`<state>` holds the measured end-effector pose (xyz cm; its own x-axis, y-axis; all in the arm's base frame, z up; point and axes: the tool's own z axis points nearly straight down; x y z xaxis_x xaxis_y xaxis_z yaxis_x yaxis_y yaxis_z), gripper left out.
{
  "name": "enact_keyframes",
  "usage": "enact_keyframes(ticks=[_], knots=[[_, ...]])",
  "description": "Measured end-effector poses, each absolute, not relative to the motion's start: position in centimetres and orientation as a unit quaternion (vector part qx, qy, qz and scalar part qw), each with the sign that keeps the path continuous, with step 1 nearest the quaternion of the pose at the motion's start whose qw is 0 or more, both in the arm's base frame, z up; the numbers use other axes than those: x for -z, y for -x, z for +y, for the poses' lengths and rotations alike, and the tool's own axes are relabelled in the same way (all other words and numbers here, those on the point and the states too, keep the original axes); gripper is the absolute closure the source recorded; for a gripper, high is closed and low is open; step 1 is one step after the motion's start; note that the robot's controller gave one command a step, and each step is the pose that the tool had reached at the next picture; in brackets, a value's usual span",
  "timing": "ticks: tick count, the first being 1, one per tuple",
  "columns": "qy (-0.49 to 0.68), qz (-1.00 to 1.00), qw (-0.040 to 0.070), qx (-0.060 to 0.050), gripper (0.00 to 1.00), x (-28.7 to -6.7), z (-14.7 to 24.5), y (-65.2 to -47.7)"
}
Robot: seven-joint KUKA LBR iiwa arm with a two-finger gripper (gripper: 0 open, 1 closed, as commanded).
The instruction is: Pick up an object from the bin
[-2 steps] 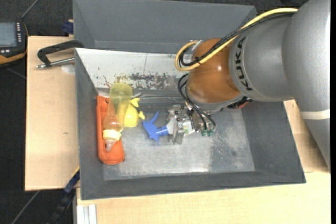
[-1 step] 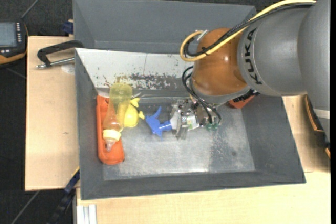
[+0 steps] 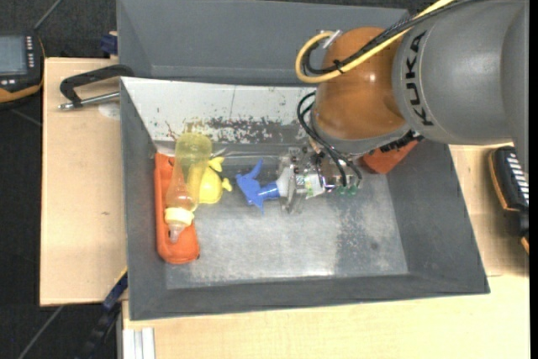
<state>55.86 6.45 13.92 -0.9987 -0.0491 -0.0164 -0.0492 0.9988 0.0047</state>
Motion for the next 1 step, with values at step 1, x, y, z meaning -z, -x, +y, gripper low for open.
enact_keyframes(ticks=[1], knots=[[0.032, 0.999, 0.007, -0.003, 1.00, -14.77, 6.11, -57.15]])
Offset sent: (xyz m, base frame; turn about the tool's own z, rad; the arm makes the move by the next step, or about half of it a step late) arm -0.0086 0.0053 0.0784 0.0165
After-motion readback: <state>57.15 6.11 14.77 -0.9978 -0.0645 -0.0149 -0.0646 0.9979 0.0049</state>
